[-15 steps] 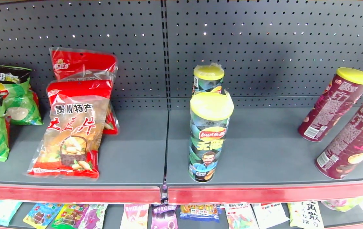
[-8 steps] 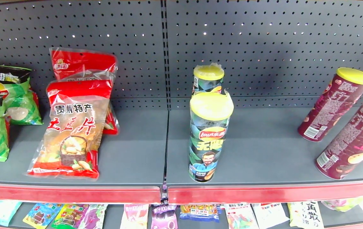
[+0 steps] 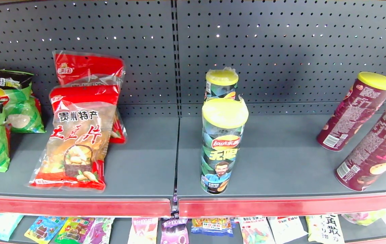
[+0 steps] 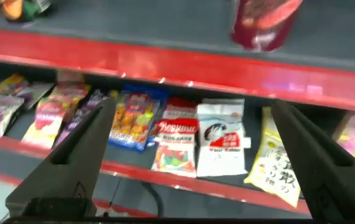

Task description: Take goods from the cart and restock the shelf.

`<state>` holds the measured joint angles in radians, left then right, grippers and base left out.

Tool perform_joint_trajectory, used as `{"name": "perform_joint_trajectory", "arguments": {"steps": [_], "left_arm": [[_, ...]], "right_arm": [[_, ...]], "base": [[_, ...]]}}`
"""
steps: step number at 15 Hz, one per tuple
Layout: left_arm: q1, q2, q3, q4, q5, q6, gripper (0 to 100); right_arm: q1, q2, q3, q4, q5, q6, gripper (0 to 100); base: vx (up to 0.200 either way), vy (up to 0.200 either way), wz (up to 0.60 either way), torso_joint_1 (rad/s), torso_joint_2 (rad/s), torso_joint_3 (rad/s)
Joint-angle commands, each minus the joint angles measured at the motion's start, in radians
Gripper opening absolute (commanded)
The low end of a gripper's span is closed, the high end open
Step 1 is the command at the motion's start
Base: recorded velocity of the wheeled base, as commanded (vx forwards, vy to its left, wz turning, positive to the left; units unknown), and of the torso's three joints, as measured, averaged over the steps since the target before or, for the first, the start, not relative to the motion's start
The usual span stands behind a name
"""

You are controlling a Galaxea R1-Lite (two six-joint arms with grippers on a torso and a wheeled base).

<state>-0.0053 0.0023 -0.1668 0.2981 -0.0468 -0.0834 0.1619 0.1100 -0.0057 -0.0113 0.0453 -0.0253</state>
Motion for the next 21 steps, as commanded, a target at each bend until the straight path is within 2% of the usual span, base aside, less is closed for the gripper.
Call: {"name": "perform_joint_trajectory", "arguments": {"steps": [1,2,3,4,5,6,7,8,9,10,11,12,15,21], "left_arm": [[0.002,-0.002,0.012,-0.017,0.094,-0.001,100],[0.002,-0.002,0.033,-0.068,0.082,-0.001,100],[0.002,-0.002,0.046,-0.096,0.024,0.005,100],[0.002,-0.002,0.049,-0.100,-0.065,0.007,100],[0.002,-0.002,0.049,-0.102,-0.114,0.010,100],[0.002,-0.002,0.050,-0.106,-0.116,0.011,100],[0.002,-0.002,0.066,-0.137,-0.093,0.010,100],[0.002,-0.002,0.092,-0.183,-0.050,0.016,100],[0.002,-0.002,0.164,-0.340,0.033,0.033,100],[0.002,-0.002,0.167,-0.356,0.048,0.031,100],[0.002,-0.002,0.158,-0.267,0.045,0.033,100],[0.002,-0.002,0.164,-0.298,0.019,0.053,100],[0.002,-0.002,0.165,-0.298,0.016,0.083,100],[0.002,-0.002,0.167,-0.298,0.016,0.085,100]], "right_arm": [[0.007,-0.010,0.006,0.014,-0.039,0.015,100],[0.008,-0.009,0.006,0.014,-0.038,0.025,100],[0.007,-0.009,0.006,0.014,-0.036,0.025,100],[0.007,-0.009,0.006,0.014,-0.036,0.027,100],[0.005,-0.009,0.006,0.016,-0.036,0.027,100],[-0.002,-0.006,0.004,0.017,-0.036,0.025,100],[-0.025,-0.009,0.004,0.016,-0.039,0.024,100],[-0.025,-0.009,0.006,0.016,-0.045,0.027,100],[-0.025,-0.010,0.006,0.016,-0.059,0.030,100],[-0.025,-0.010,0.006,0.016,-0.059,0.028,100],[-0.025,-0.010,0.006,0.016,-0.058,0.024,100],[-0.025,-0.010,0.006,0.016,-0.058,0.025,100],[-0.025,-0.009,0.006,0.016,-0.058,0.024,100],[-0.025,-0.009,0.006,0.016,-0.058,0.028,100]], "base": [[0.000,0.000,0.00,0.000,0.00,0.000],[0.000,0.000,0.00,0.000,0.00,0.000],[0.000,0.000,0.00,0.000,0.00,0.000],[0.000,0.000,0.00,0.000,0.00,0.000],[0.000,0.000,0.00,0.000,0.00,0.000],[0.000,0.000,0.00,0.000,0.00,0.000],[0.000,0.000,0.00,0.000,0.00,0.000],[0.000,0.000,0.00,0.000,0.00,0.000],[0.000,0.000,0.00,0.000,0.00,0.000],[0.000,0.000,0.00,0.000,0.00,0.000],[0.000,0.000,0.00,0.000,0.00,0.000],[0.000,0.000,0.00,0.000,0.00,0.000],[0.000,0.000,0.00,0.000,0.00,0.000],[-0.033,0.000,0.00,0.000,0.00,0.000]]}}
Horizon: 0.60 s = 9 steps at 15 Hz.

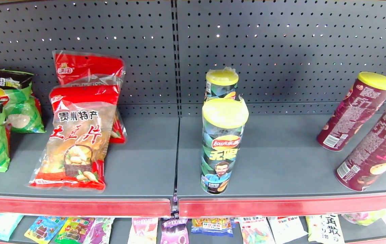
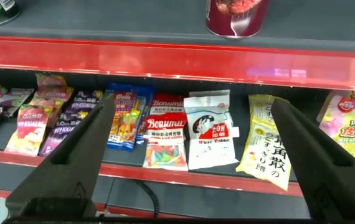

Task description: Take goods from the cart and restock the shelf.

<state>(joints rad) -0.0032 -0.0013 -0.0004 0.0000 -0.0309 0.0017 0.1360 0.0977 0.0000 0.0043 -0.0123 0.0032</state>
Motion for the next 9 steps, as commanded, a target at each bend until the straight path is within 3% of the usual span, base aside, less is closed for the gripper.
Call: {"name": "perform_joint_trajectory", "arguments": {"steps": [1,2,6,9], "left_arm": [[0.000,0.001,0.000,0.000,0.000,0.000,100],[0.000,0.001,0.000,0.000,0.000,0.000,100],[0.000,0.001,0.000,0.000,0.000,-0.002,100],[0.000,0.001,-0.001,0.000,0.002,0.000,100]], "right_arm": [[0.001,0.002,0.000,0.000,0.000,0.000,100],[0.001,0.002,0.000,0.000,0.000,0.000,100],[0.001,0.002,0.000,0.000,0.002,0.000,100],[0.001,0.002,0.000,-0.001,0.003,0.000,100]], "base": [[-0.200,0.000,0.00,0.007,0.00,0.002],[-0.200,0.000,0.00,0.032,0.01,-0.002],[0.000,0.000,0.00,0.000,0.00,0.000],[0.000,-0.200,0.00,0.010,0.01,0.004]]}}
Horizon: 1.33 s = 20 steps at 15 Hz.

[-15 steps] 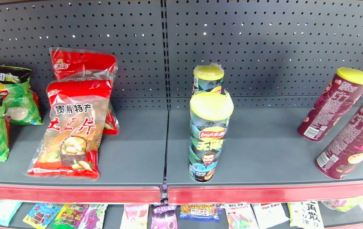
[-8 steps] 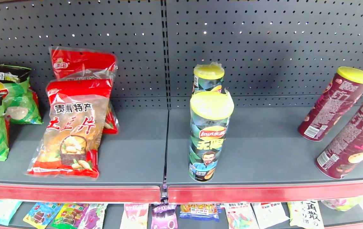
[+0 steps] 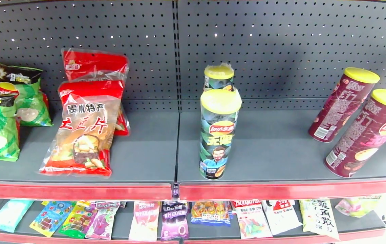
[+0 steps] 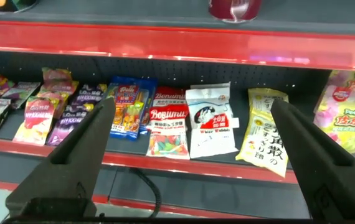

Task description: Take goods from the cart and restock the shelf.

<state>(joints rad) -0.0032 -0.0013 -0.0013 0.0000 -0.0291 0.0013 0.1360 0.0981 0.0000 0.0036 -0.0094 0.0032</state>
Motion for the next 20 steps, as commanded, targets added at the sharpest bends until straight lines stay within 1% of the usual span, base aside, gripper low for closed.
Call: {"name": "perform_joint_trajectory", "arguments": {"steps": [1,20], "left_arm": [[0.000,0.001,0.001,0.000,0.000,0.000,100],[0.000,0.001,0.000,0.000,0.002,-0.007,100]], "right_arm": [[0.001,0.003,0.000,-0.001,0.002,0.000,100],[0.001,0.002,0.000,-0.001,0.002,0.001,100]], "base": [[0.000,-0.200,0.00,0.012,0.00,0.002],[0.000,-0.200,0.00,0.003,0.00,0.001]]}}
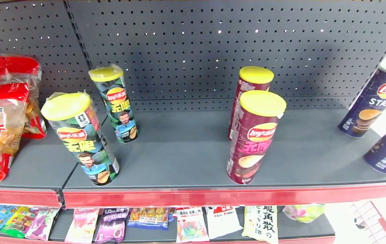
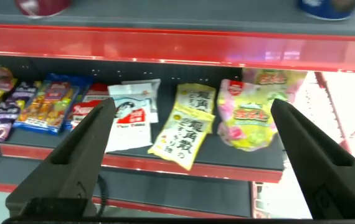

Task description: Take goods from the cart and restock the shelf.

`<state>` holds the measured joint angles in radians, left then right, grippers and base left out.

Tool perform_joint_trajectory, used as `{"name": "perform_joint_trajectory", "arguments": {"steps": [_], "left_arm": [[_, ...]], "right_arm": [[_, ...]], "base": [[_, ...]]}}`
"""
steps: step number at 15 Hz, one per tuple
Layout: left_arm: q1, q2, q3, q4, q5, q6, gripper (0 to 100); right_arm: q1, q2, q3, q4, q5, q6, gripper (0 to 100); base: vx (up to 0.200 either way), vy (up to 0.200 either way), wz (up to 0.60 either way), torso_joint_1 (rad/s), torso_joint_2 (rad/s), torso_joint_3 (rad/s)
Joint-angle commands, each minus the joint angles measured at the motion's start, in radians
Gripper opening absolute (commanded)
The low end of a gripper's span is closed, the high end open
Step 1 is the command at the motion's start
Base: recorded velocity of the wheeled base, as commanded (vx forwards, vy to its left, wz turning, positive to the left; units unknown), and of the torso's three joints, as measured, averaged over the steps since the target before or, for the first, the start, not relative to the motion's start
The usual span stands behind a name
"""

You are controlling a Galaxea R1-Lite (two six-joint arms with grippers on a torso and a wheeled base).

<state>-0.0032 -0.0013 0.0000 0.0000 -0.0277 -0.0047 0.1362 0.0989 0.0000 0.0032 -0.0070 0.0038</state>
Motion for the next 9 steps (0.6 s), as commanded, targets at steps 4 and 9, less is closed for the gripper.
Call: {"name": "perform_joint_trajectory", "arguments": {"steps": [4,9], "left_arm": [[0.000,0.001,0.000,0.000,0.002,0.003,100],[0.000,0.001,0.000,0.000,0.003,0.005,100]], "right_arm": [[0.000,0.001,0.000,0.001,-0.002,-0.004,100],[0.000,0.001,0.000,0.001,-0.004,-0.004,100]], "base": [[0.000,-0.050,0.00,0.001,0.00,0.001],[0.000,0.000,0.00,0.000,0.00,0.000]]}}
